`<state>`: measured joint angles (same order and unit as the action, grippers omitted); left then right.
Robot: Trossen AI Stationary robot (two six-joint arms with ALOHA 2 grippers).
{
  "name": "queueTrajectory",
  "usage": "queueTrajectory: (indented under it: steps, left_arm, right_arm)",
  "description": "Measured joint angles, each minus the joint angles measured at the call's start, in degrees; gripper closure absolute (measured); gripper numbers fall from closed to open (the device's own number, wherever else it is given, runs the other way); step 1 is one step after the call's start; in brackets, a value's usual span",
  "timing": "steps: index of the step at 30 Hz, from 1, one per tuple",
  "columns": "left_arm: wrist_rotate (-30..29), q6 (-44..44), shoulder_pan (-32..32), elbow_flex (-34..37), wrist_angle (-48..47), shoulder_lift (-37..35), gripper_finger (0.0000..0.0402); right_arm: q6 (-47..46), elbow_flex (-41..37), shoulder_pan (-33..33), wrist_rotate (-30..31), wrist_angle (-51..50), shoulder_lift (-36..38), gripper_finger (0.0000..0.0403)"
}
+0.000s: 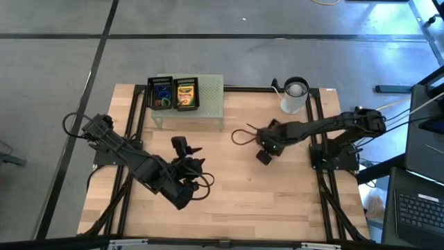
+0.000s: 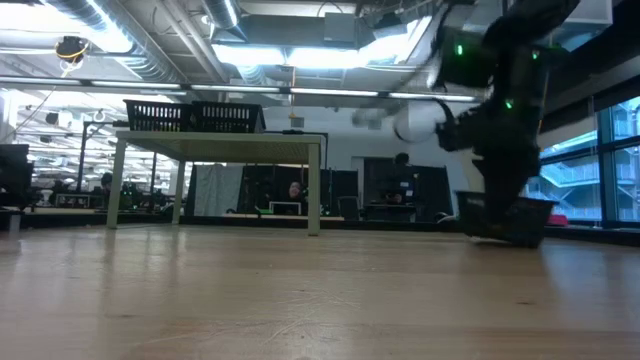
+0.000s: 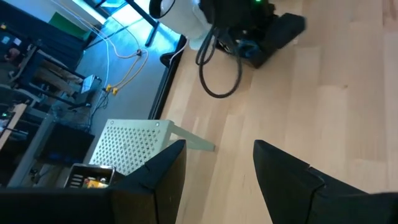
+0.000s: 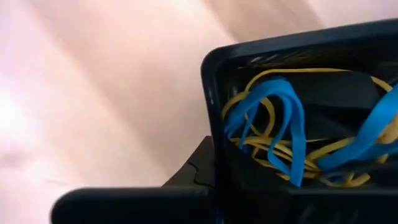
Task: Pick & Place Office Desk Supplies
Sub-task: Put the black bin on the shelf
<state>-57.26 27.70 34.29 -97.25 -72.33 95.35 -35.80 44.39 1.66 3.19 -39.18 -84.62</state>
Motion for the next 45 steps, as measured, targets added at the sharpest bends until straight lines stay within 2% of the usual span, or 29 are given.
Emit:
queueTrajectory:
  steps: [6, 9, 15, 21, 26, 35, 45]
  left_arm:
    - [0.0, 0.0, -0.8, 0.0, -0.8, 0.0, 0.0219]
    - [-0.1, 0.0, -1.1, 0.0, -1.4, 0.0, 0.0219]
    - [-0.2, 0.0, -1.5, 0.0, -2.2, 0.0, 0.0219]
    - [-0.1, 0.3, -1.4, 0.0, -2.5, 0.0, 0.0219]
    - [0.4, 1.2, -1.0, 0.0, -2.7, 0.0, 0.0219]
    - [0.7, 1.7, -1.0, 0.0, -2.7, 0.0, 0.0219]
    - [2.4, 3.1, -1.0, 0.0, -2.7, 0.0, 0.0219]
  right_arm:
    - [-3.2, 2.2, -7.2, -0.2, 14.1, -1.7, 0.0399]
    - [-4.1, 5.0, -10.2, -0.3, 17.4, -4.7, 0.0399]
    - [1.1, 14.8, -14.0, 0.5, 16.9, -14.0, 0.0400]
    - [7.0, 24.0, -14.5, 0.2, 15.3, -21.0, 0.0392]
    - [8.8, 26.6, -14.5, 0.2, 14.8, -22.1, 0.0370]
    - [8.9, 26.1, -14.5, 0.0, 14.7, -22.1, 0.0325]
    - [9.7, 26.1, -14.5, -2.5, 14.9, -21.4, 0.0224]
